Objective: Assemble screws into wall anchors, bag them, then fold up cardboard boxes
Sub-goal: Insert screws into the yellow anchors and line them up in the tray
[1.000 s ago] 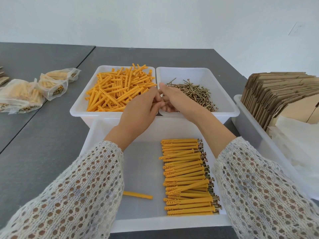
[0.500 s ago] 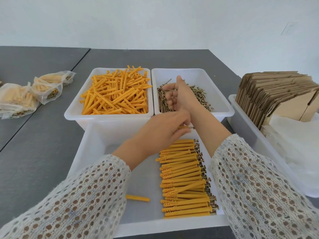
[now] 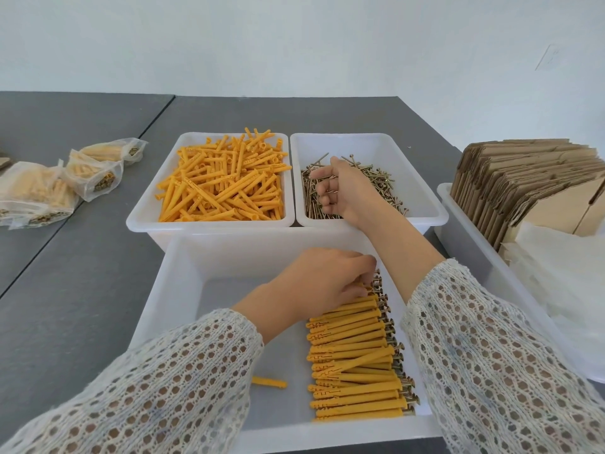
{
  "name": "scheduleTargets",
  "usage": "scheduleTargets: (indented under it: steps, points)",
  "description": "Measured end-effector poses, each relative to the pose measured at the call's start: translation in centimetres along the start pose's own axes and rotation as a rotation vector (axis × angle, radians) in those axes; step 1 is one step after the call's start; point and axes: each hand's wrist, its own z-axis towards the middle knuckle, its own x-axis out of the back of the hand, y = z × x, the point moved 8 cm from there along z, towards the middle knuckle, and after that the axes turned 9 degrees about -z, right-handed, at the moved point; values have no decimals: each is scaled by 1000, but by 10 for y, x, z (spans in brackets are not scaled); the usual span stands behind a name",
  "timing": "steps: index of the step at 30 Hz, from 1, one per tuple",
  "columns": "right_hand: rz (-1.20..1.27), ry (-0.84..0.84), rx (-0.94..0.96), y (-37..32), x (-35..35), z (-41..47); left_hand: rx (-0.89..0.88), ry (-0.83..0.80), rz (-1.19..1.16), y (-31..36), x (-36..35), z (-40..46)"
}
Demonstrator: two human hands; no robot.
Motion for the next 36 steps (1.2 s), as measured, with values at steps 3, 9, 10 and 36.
scheduleTargets:
  steps: [3,9,10,36]
  points:
    - [-25,2,4,0,1,0,11,-27,-20,0,-9,0]
    - [-54,-6,8,0,0,1,19,-20,-31,-2,-11,0]
    - [-60,-7,9,1,0,1,16,-25,-31,-2,-11,1]
    - [-972,202,301,-3,-12,5,728,408,249,-114,117,-58]
